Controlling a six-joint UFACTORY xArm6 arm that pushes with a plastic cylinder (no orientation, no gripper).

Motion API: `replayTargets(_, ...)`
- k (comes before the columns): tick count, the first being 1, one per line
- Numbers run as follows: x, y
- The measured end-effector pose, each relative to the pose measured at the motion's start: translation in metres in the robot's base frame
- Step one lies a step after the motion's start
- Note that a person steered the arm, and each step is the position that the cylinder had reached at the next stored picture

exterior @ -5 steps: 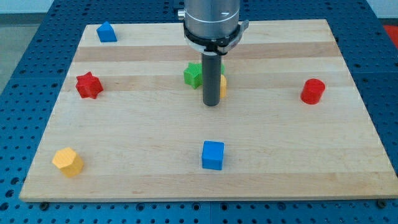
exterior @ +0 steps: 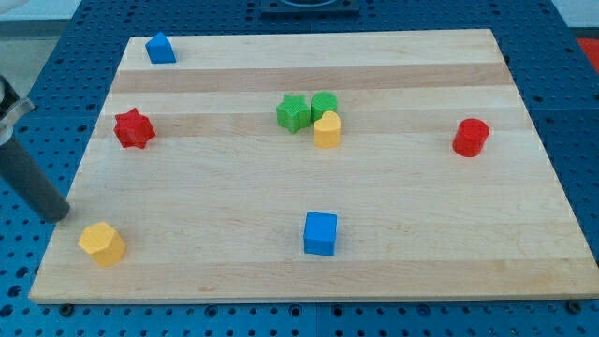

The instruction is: Place the yellow hexagon into group of green and yellow blocks

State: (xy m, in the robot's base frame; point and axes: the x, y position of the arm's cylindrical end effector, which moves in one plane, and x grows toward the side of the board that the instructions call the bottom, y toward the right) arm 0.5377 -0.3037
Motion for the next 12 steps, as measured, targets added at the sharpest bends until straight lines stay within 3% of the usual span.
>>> replayTargets(2, 0.069, 0.035)
replayTargets(5, -0.031, 0.14)
replayTargets(6, -0.027, 0.132)
replayTargets(7, -0.015, 0.075)
replayTargets(8, -0.034, 0.046)
replayTargets(9, -0.07, 0.072)
replayTargets(10, -0.071, 0.142)
replayTargets(11, -0.071, 0.171)
replayTargets(12, -0.062, 0.159)
